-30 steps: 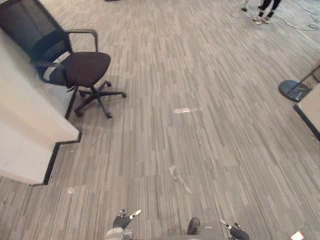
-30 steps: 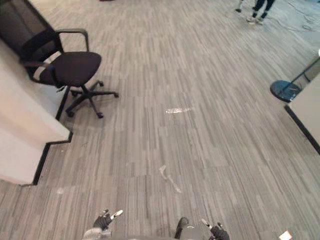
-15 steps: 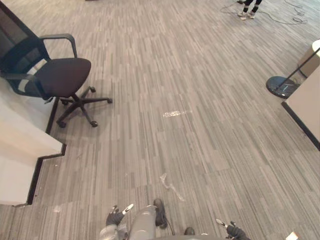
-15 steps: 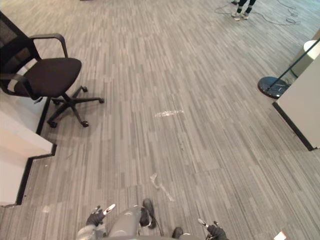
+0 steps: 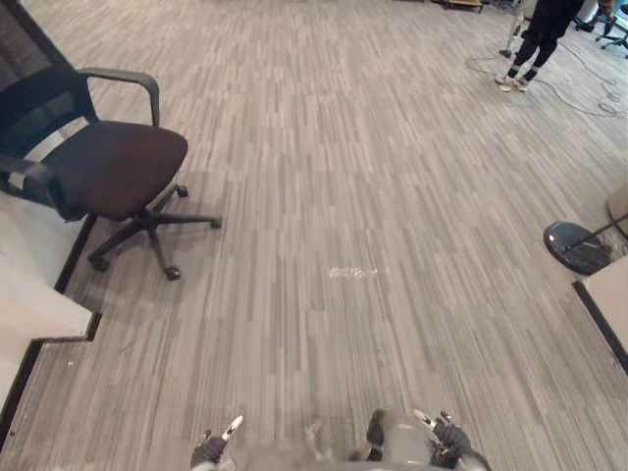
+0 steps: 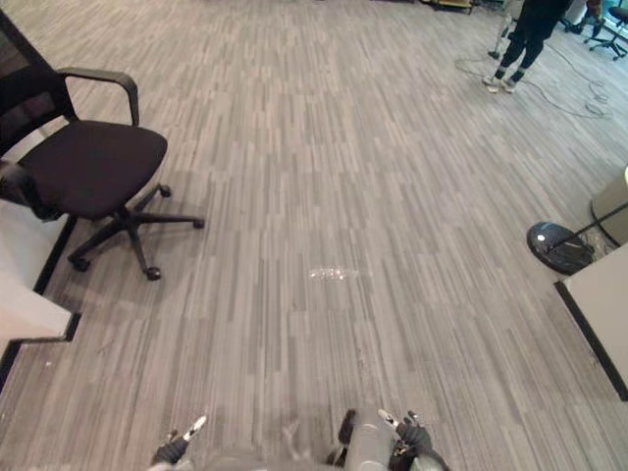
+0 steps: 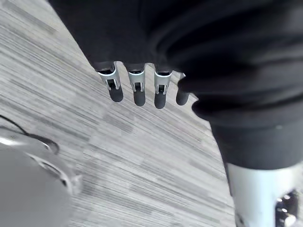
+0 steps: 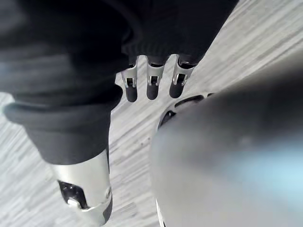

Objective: Organize washtable

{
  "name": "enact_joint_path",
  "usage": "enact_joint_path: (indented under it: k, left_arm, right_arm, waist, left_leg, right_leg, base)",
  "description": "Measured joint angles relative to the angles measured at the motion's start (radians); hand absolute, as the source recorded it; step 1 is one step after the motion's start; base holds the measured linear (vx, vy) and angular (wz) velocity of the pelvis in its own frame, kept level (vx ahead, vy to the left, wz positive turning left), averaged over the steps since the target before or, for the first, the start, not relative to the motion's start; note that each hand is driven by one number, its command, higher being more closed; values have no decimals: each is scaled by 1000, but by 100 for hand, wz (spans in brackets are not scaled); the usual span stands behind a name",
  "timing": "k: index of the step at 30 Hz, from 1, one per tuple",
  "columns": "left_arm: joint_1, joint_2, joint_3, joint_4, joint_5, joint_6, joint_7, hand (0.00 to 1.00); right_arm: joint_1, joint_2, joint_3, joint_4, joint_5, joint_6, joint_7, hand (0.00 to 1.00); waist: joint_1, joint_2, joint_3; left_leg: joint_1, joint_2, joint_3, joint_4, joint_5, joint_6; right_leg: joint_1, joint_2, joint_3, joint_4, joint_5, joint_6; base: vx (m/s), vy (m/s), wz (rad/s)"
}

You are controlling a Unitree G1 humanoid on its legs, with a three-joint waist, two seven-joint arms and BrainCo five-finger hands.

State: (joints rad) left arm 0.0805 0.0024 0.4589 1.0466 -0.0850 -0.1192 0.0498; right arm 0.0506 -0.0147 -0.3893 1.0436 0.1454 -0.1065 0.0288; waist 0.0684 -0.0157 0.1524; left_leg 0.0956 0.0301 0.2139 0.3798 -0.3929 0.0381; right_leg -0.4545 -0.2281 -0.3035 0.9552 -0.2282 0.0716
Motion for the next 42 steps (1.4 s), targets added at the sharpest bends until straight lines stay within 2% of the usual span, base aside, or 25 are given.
enact_joint_path:
  k: [3,5,6,7,8,11,13,15,16,18,22,23,24,25,26,28,29,30,31,33,35,38,40,41,42]
  left_arm:
    - [-27,-8,-34,-8,17,-5,12,0]
    - [-13,-22,-33,-36,24,-14,22,0]
    - [-7,-30,-25,-30,40,-10,24,0]
    - [-1,-45,-19,-25,43,-10,23,0]
    - [-2,-68,-17,-22,56,-10,21,0]
    - [-1,-84,8,2,58,-7,20,0]
    - [18,-80,60,2,54,-8,22,0]
    - [27,-53,53,3,35,-12,21,0]
    - [34,-30,37,4,36,-11,21,0]
    - [53,-6,0,0,37,-15,19,0]
    - [54,-10,-17,0,37,-15,20,0]
    - [57,-16,-17,0,37,-16,19,0]
    - [43,0,-17,2,37,-15,18,0]
    - [42,5,-16,-2,36,-20,18,0]
    - [32,5,-16,-17,34,-23,18,0]
    - [35,5,-18,-15,27,-15,16,0]
    - [39,7,-30,-13,27,-14,16,0]
    - [45,13,-49,-13,27,-8,16,0]
    - [51,18,-65,-15,28,-4,15,0]
    - [47,28,-88,-18,28,1,14,0]
    - [13,21,-96,-36,28,0,15,0]
    - [-13,-1,-103,-38,29,-3,17,0]
    - [-14,-12,-105,-39,28,-9,19,0]
    - [-14,-11,-105,-39,28,-11,20,0]
    - [-10,-8,-102,-34,28,-11,24,0]
  right_arm:
    - [12,0,5,-38,0,2,-2,0]
    - [28,6,11,-49,-1,3,-2,0]
    - [30,5,14,-51,-1,5,-1,0]
    - [26,-8,14,-51,-1,4,-2,0]
    - [19,-18,12,-49,-1,4,-2,0]
    - [10,-33,11,-38,-23,15,2,0]
    - [3,-40,43,-29,-31,26,-5,0]
    - [-27,-39,52,32,-31,30,-6,0]
    - [-33,-30,61,46,-30,34,-7,0]
    - [-49,-22,87,54,-29,32,-7,0]
    - [-62,-3,92,36,-24,25,-6,0]
    - [-56,-4,92,30,-20,23,-6,0]
    - [-54,21,98,33,-20,24,-7,0]
    - [-47,29,107,33,-20,24,-4,0]
    - [-47,35,111,33,-20,23,-4,0]
    - [-42,38,108,33,-27,22,-4,0]
    - [-41,40,96,36,-42,22,-3,0]
    - [-42,41,92,39,-49,22,-3,0]
    - [-41,41,92,37,-53,23,-2,0]
    - [-44,29,92,30,-68,18,-3,0]
    - [-43,21,92,27,-70,18,-5,0]
    - [-33,19,90,2,-68,18,-7,0]
    - [-21,20,91,-8,-68,17,-7,0]
    - [-9,26,92,-8,-68,18,-6,0]
    - [1,29,92,-6,-68,19,-6,0]
  waist:
    - [-4,15,-2]
    - [-3,8,-6]
    - [-5,18,-20]
    - [-2,40,-27]
    - [-2,53,-35]
    - [-4,86,-51]
    - [6,103,-40]
    - [13,92,-28]
    - [26,58,-12]
    - [30,33,-10]
    - [36,35,-5]
    - [36,51,-9]
    - [47,8,-8]
    - [50,-9,-14]
    - [62,-19,-19]
    - [66,-19,-18]
    - [63,-18,-17]
    - [58,-18,-17]
    - [54,-16,-16]
    - [48,-9,-14]
    - [45,-2,-20]
    - [17,0,-25]
    - [0,-6,-35]
    - [2,-26,-48]
    - [6,-34,-67]
  left_leg:
    - [90,35,-66,7,-36,-65]
    - [160,62,-120,15,-68,-124]
    - [185,91,-163,38,-72,-135]
    - [181,112,-180,48,-55,-153]
    - [181,123,-207,47,-2,-172]
    - [104,152,-271,224,246,-88]
    - [-85,217,-288,571,571,-80]
    - [-245,225,-269,867,412,-58]
    - [-321,202,-232,922,336,-55]
    - [-457,161,-175,805,238,-64]
    - [-512,151,-31,346,204,-56]
    - [-490,139,-11,133,285,-21]
    - [-461,99,21,120,264,2]
    - [-456,83,24,105,251,-4]
    - [-449,69,27,96,223,2]
    - [-401,51,28,88,184,23]
    - [-353,47,41,90,151,29]
    - [-301,43,47,88,126,34]
    - [-273,43,51,86,118,38]
    - [-189,38,61,52,111,42]
    - [-109,50,52,-1,112,41]
    - [-58,74,22,-18,112,23]
    - [-44,81,-7,-17,102,-15]
    - [-44,74,-24,-10,92,-40]
    - [-46,82,-40,2,64,-84]
  right_leg:
    - [-17,3,59,-326,54,-51]
    - [8,13,88,-550,209,-96]
    - [10,17,89,-482,314,-6]
    - [1,30,74,-442,277,-27]
    - [-10,31,70,-387,218,-24]
    - [33,84,32,-341,81,-45]
    - [165,165,14,-452,54,-77]
    - [294,204,22,-548,51,-81]
    - [382,206,33,-617,52,-81]
    - [495,202,43,-725,53,-79]
    - [596,190,56,-803,41,-45]
    - [626,188,61,-806,3,-5]
    - [637,153,70,-803,-19,10]
    - [632,143,76,-805,-10,-7]
    - [619,135,91,-785,17,-42]
    - [575,101,94,-616,23,-29]
    - [505,71,118,-407,47,38]
    - [413,53,150,-168,111,149]
    - [373,40,153,-59,125,170]
    - [289,-13,72,115,101,98]
    - [234,-38,-38,49,42,11]
    - [215,-40,-64,-230,32,-6]
    - [217,-35,-30,-427,103,-50]
    - [226,-35,-9,-524,232,-76]
    - [240,-20,10,-550,254,-42]
  base:
    - [552,-183,58]
    - [741,-377,64]
    - [671,-372,37]
    - [694,-361,26]
    - [535,-283,16]
    - [691,-384,-2]
    - [657,-248,-27]
    - [559,-171,-27]
    - [415,-113,-17]
    - [553,-65,-19]
    - [483,111,-24]
    - [499,224,-4]
    - [606,243,3]
    - [586,222,4]
    - [565,221,0]
    - [394,168,-1]
    - [327,104,-12]
    - [401,98,-14]
    - [482,84,-12]
    - [391,24,4]
    - [340,-42,21]
    - [313,-141,48]
    - [310,-219,55]
    - [339,-290,36]
    - [314,-291,16]
